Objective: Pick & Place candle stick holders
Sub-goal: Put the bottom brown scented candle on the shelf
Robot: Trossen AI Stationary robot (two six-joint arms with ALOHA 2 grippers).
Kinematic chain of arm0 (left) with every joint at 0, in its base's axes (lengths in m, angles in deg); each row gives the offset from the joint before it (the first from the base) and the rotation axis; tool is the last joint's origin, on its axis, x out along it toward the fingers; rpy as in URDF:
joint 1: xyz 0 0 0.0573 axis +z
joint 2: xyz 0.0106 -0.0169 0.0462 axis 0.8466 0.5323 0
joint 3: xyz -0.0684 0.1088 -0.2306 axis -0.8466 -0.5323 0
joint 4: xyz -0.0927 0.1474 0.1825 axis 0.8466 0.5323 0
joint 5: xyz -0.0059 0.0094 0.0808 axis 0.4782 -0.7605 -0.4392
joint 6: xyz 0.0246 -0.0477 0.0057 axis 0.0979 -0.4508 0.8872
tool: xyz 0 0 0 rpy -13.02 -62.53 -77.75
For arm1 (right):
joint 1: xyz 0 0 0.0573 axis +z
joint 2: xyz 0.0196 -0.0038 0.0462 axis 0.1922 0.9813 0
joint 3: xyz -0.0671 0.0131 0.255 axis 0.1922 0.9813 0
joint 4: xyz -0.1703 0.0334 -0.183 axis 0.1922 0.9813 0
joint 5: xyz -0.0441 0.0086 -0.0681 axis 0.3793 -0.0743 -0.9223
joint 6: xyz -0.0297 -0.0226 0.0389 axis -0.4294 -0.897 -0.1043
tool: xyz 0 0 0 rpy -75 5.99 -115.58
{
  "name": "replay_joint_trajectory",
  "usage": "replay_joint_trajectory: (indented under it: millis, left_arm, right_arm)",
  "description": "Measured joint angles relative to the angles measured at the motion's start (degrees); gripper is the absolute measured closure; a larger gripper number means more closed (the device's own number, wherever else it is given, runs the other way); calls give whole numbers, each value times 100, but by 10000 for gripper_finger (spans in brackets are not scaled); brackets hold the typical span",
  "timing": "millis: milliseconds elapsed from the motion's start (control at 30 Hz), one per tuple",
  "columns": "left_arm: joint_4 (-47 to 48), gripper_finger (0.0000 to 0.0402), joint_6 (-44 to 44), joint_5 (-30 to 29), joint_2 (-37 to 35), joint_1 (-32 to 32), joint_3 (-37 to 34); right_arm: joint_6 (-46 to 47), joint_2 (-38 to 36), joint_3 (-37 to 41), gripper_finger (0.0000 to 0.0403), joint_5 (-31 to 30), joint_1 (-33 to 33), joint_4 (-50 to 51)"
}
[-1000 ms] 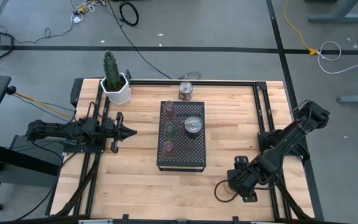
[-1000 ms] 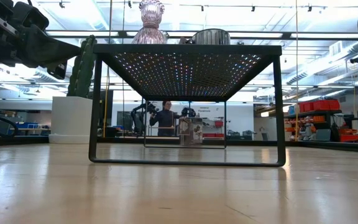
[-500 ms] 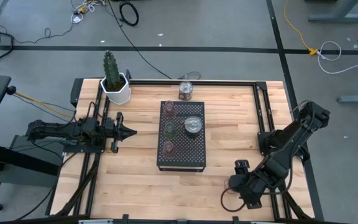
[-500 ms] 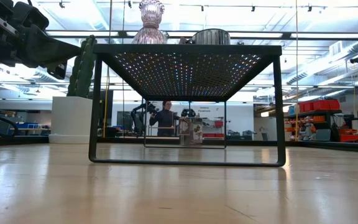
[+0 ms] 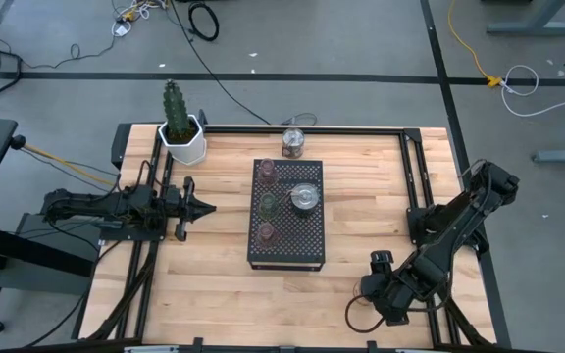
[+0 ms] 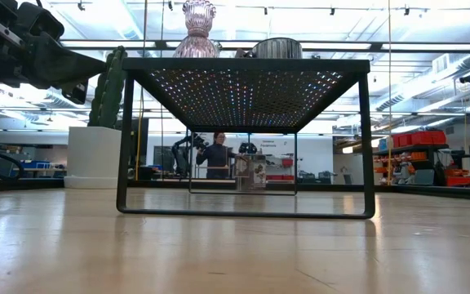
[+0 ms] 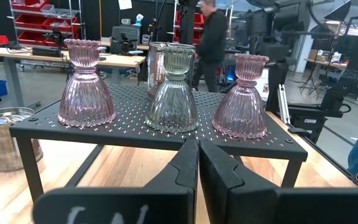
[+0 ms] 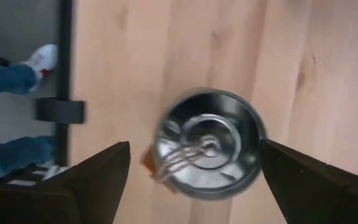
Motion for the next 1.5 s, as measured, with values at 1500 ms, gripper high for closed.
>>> replay_joint_trajectory:
  millis: [1500]
  left_arm:
    - [0,383,0,-2,0,-1,1]
  right_arm:
    - [23,80,436,48,-80,-66,-679]
